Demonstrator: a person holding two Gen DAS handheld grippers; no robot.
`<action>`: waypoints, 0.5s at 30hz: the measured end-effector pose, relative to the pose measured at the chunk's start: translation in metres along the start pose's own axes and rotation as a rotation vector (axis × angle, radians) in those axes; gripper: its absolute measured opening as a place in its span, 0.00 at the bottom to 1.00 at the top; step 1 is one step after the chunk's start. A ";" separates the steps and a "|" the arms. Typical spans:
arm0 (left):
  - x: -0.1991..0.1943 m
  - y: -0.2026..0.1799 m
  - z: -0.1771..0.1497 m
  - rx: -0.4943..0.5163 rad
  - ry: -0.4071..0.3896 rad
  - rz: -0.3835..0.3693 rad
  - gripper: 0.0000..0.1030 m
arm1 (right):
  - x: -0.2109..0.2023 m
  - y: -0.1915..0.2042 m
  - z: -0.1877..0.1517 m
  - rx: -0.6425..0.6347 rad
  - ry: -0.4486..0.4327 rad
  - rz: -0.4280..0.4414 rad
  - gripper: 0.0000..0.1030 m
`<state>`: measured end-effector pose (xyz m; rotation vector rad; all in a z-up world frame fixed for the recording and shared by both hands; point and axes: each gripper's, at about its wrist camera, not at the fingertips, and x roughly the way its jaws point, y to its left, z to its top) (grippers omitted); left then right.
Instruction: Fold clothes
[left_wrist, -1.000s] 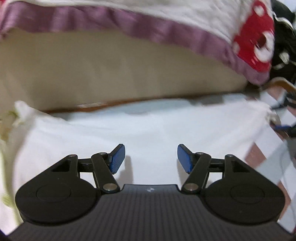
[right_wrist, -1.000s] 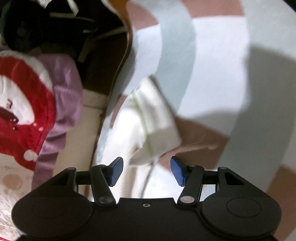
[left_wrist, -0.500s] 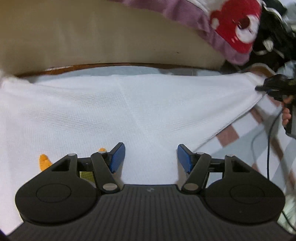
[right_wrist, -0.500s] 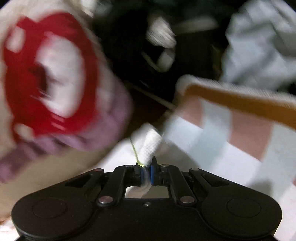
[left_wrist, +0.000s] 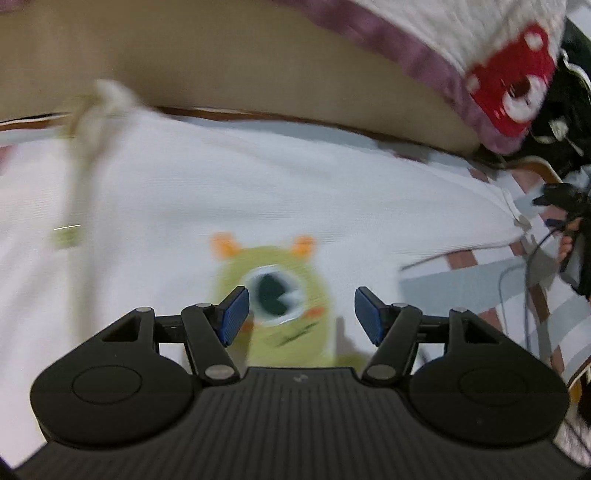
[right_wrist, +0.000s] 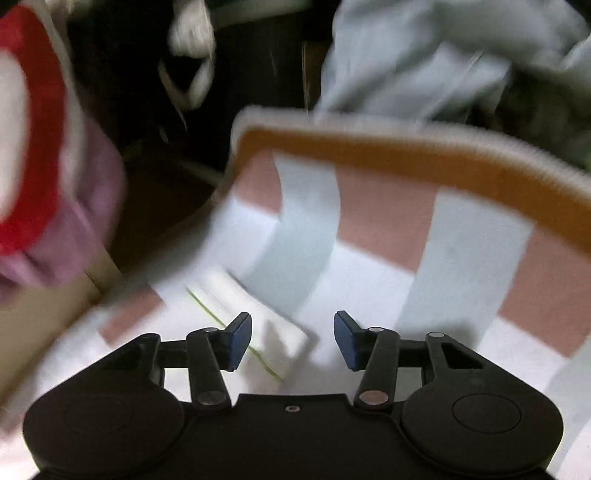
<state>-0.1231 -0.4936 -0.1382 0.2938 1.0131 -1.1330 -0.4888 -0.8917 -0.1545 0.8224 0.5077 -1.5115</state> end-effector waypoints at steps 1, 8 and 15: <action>-0.017 0.015 -0.004 -0.016 -0.008 0.049 0.64 | -0.009 0.011 -0.008 -0.018 0.017 0.053 0.53; -0.132 0.162 -0.042 -0.336 -0.050 0.484 0.65 | -0.074 0.087 -0.063 -0.142 0.138 0.424 0.54; -0.217 0.301 -0.114 -1.013 -0.276 0.564 0.69 | -0.142 0.165 -0.124 -0.284 0.271 0.791 0.54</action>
